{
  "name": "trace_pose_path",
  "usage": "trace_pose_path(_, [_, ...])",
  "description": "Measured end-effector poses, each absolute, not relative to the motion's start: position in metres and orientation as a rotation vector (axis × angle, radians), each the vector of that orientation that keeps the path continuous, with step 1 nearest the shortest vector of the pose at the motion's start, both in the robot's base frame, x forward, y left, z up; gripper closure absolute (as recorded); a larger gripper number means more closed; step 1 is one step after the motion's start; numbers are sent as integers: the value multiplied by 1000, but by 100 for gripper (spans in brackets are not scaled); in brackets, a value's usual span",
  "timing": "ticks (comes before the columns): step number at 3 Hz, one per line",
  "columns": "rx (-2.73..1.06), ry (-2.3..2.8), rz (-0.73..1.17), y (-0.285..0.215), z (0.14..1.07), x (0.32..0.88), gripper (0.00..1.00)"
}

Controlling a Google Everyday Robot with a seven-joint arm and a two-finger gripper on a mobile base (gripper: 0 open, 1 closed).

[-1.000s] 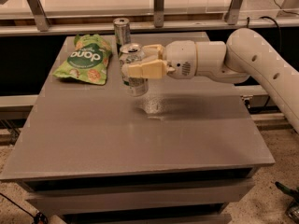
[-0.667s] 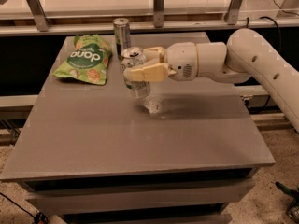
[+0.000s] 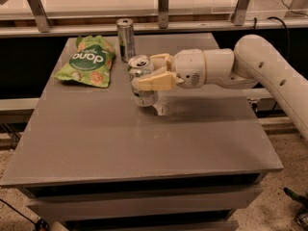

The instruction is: Place 7up can upright

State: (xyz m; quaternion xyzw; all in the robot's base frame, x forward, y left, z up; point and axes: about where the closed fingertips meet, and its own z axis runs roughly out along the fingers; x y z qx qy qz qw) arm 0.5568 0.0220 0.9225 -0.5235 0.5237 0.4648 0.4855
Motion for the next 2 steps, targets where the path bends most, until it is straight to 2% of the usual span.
trace_pose_path(1, [-1278, 1272, 1135, 25, 923, 556, 83])
trace_pose_path(2, [-1254, 1259, 1150, 25, 924, 556, 61])
